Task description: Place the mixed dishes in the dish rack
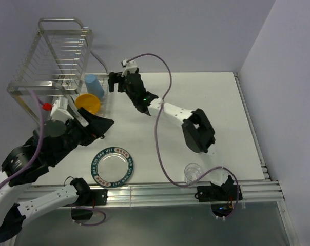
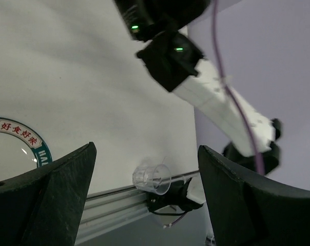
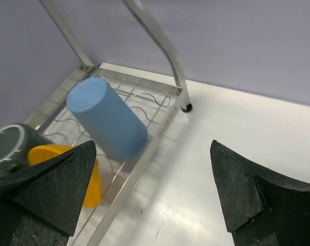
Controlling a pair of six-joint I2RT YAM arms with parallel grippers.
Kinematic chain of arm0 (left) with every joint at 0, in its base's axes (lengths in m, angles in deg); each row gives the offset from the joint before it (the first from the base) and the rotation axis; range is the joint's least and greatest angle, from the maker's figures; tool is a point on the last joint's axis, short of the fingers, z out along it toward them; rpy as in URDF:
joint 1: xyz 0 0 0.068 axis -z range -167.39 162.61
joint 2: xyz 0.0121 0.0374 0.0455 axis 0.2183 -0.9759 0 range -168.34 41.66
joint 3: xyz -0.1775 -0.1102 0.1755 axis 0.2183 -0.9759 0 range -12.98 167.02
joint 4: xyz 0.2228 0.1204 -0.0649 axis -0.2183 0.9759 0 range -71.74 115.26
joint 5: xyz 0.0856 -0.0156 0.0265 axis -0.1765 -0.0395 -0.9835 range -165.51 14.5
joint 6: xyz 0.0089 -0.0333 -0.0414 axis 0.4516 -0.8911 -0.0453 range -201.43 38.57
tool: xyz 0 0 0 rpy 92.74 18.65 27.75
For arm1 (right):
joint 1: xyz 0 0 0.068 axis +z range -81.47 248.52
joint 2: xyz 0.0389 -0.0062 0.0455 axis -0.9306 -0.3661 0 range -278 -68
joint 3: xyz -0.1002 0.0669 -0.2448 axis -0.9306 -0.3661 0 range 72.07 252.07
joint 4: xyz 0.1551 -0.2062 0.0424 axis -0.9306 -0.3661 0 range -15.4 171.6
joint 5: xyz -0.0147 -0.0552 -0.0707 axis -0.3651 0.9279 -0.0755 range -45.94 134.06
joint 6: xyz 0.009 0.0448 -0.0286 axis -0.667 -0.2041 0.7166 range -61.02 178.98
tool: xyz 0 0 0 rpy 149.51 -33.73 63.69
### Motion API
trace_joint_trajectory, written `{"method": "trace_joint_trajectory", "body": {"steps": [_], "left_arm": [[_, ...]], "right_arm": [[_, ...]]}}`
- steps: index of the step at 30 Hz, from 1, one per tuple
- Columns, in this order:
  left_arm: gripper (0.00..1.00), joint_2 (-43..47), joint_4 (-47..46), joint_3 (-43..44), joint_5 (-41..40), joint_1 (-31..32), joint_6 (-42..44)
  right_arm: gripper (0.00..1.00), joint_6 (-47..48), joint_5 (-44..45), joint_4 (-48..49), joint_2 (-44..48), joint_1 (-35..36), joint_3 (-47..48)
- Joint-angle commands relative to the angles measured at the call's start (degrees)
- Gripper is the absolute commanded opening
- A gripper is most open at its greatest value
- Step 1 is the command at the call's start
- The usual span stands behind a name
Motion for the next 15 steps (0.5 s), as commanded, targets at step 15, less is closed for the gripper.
{"method": "trace_joint_trajectory", "body": {"steps": [15], "left_arm": [[0.83, -34.93, -5.21, 8.32, 18.99, 0.08, 17.65]], "right_arm": [[1.00, -17.89, 9.16, -59.32, 64.41, -18.97, -28.37]]}}
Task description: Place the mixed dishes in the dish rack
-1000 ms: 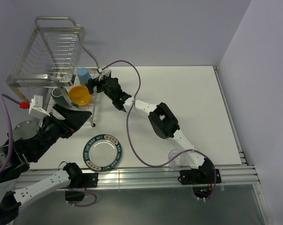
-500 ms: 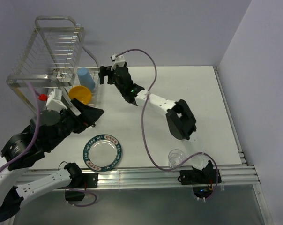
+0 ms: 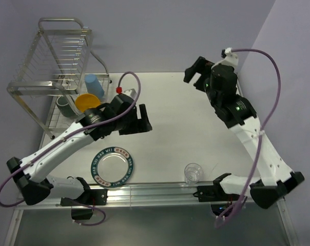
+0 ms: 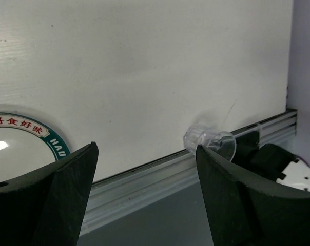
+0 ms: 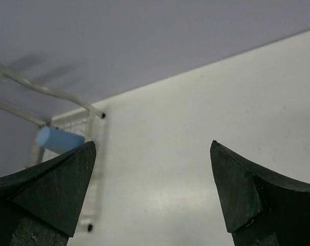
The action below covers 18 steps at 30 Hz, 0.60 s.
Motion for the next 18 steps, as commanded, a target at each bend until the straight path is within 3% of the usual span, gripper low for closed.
{"method": "trace_joint_trajectory", "body": {"steps": [1, 9, 18], "left_arm": [[0.82, -3.37, -3.68, 3.27, 5.02, 0.08, 6.66], [0.74, -12.26, -7.99, 1.60, 10.21, 1.92, 9.13], [0.71, -17.97, -15.12, 2.48, 20.05, 8.85, 12.37]], "right_arm": [[1.00, 0.71, 1.27, -17.60, 5.18, 0.83, -3.99], [1.00, -4.74, -2.16, -21.76, 23.28, 0.65, -19.36], [1.00, -4.92, 3.45, -26.50, 26.12, 0.22, -16.40]]}}
